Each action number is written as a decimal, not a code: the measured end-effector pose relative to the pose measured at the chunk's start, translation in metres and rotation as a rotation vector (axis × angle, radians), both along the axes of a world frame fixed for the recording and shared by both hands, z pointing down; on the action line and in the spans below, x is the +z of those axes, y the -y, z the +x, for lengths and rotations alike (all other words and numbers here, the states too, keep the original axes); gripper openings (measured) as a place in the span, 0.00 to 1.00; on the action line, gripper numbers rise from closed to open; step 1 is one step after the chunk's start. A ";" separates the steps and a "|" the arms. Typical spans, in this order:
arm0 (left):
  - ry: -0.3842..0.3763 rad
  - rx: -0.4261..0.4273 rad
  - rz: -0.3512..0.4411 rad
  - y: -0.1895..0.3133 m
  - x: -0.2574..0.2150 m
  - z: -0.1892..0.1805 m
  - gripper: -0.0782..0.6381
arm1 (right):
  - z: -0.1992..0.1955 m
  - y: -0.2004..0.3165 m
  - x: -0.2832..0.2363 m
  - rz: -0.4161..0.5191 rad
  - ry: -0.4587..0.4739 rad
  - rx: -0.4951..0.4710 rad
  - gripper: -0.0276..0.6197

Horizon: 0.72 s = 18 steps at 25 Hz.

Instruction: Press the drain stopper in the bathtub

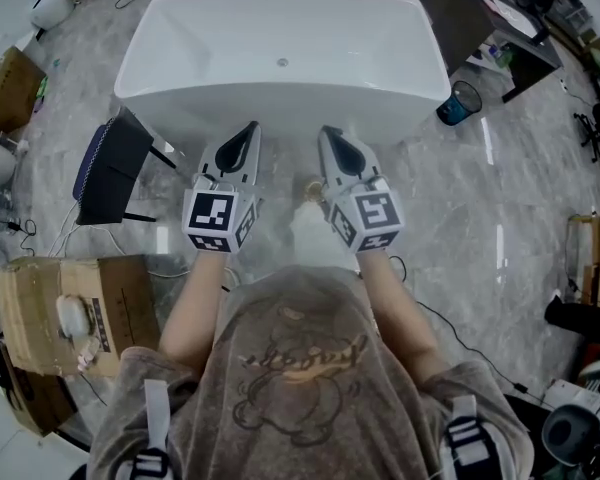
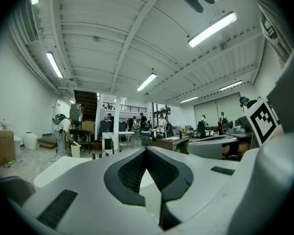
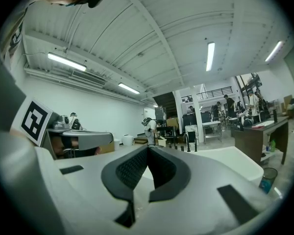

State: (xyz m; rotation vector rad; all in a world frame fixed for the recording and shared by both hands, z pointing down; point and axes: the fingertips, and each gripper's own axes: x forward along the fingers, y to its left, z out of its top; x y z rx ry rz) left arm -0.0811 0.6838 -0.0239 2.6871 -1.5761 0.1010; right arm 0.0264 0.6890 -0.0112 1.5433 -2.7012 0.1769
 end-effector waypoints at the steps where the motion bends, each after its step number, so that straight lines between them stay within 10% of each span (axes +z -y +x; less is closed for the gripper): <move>1: 0.001 0.001 0.002 0.008 0.001 0.000 0.12 | -0.001 0.008 0.001 0.003 0.003 -0.002 0.04; 18: 0.005 0.020 -0.003 0.155 -0.010 0.036 0.12 | 0.021 0.160 -0.014 0.003 0.024 -0.035 0.04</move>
